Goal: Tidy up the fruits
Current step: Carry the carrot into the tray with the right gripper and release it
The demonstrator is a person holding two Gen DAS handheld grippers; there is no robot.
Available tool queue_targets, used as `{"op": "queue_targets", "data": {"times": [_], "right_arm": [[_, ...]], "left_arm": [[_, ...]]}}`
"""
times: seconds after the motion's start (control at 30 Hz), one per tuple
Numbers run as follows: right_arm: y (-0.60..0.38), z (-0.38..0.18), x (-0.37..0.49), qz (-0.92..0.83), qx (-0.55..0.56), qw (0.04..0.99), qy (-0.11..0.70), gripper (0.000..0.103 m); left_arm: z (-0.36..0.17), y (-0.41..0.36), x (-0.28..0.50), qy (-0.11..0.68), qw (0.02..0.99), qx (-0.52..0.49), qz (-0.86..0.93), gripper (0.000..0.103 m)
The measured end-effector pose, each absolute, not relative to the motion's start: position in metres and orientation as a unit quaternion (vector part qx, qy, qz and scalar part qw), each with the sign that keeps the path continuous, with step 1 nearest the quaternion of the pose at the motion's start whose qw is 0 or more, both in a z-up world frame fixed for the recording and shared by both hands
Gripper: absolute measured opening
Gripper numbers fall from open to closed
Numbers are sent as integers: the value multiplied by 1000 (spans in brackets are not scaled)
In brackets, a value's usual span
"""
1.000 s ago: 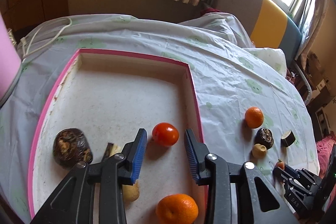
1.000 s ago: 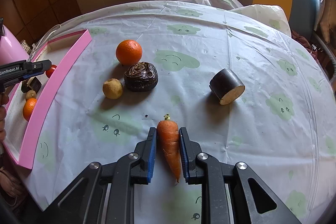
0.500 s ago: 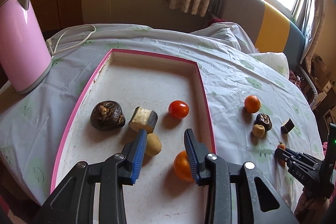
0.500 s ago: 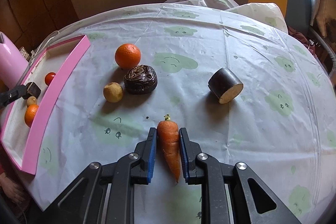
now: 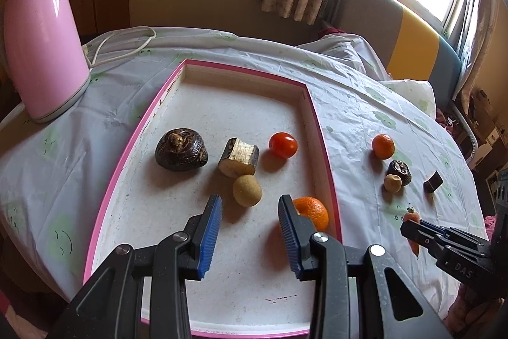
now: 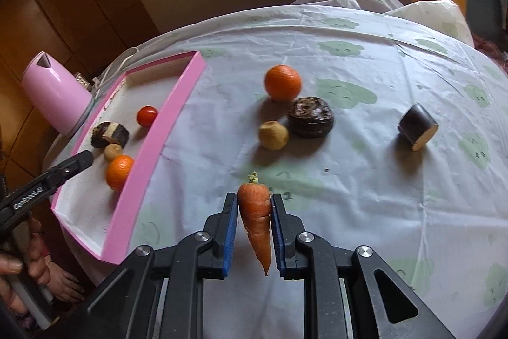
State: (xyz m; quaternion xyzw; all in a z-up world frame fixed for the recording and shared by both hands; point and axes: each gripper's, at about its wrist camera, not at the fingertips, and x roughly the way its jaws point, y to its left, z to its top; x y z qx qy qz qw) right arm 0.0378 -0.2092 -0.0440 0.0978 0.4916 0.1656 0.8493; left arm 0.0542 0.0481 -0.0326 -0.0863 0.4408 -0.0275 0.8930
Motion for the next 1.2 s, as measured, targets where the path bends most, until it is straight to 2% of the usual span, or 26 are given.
{"op": "queue_targets", "data": {"times": [0.33, 0.7, 0.8, 0.83, 0.87, 1.2], "right_arm": [[-119, -14, 36, 298, 97, 816, 485, 21], [-58, -31, 42, 327, 49, 795, 508, 22], [-59, -35, 43, 324, 53, 796, 508, 25], [-62, -35, 43, 320, 55, 798, 508, 34], [-64, -33, 41, 318, 56, 802, 503, 40], [-97, -13, 24, 274, 53, 843, 461, 40]], "left_arm": [[-28, 95, 53, 425, 897, -118, 22, 37], [-29, 105, 47, 421, 898, -125, 31, 37], [-27, 102, 46, 418, 900, -122, 26, 37], [-26, 101, 45, 417, 901, -121, 25, 37], [-25, 100, 45, 416, 901, -121, 24, 37], [-21, 89, 43, 413, 904, -113, 8, 37]]}}
